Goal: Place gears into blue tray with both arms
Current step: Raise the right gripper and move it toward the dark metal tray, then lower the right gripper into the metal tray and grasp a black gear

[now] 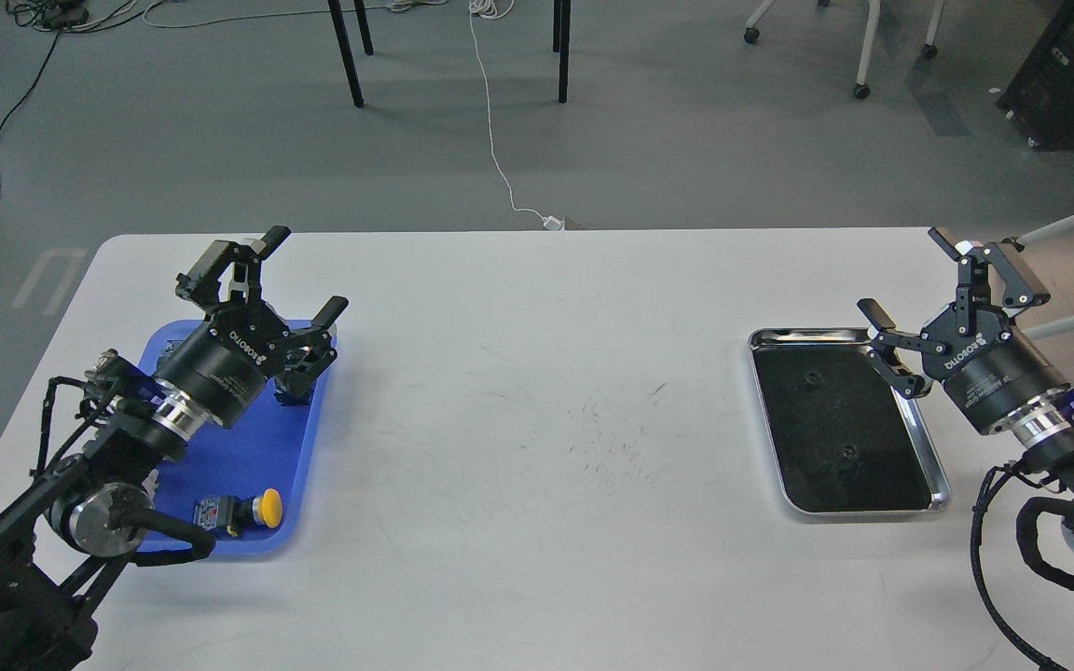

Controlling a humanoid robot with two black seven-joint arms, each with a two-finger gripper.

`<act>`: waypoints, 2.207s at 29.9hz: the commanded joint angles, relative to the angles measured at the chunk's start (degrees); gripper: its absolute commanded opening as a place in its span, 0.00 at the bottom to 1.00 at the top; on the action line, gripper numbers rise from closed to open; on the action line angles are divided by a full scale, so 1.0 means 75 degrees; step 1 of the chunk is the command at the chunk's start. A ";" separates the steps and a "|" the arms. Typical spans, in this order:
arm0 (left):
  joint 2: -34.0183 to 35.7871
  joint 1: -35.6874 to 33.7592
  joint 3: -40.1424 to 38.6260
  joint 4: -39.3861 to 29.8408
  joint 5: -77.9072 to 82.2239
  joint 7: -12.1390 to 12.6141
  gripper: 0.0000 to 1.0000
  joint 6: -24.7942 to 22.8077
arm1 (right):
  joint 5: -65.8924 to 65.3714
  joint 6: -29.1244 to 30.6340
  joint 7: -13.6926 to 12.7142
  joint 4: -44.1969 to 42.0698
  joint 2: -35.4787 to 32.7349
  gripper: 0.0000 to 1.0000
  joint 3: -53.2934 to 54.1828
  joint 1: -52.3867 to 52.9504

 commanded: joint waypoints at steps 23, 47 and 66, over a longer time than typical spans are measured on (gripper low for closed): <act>0.0254 -0.0068 0.0019 -0.0012 0.0000 -0.1313 0.98 -0.0083 | -0.7657 0.0898 0.0173 0.0269 -0.2704 1.00 -0.1897 0.2980; 0.0148 -0.0009 -0.0028 -0.0106 -0.0024 -0.1336 0.98 -0.0118 | -1.2912 0.0898 0.0173 -0.0210 -0.1276 0.93 -0.7713 0.6861; 0.0102 0.0002 -0.0052 -0.0106 -0.0035 -0.1336 0.98 -0.0118 | -1.2901 0.0898 0.0173 -0.1019 -0.0339 0.71 -0.8006 0.6628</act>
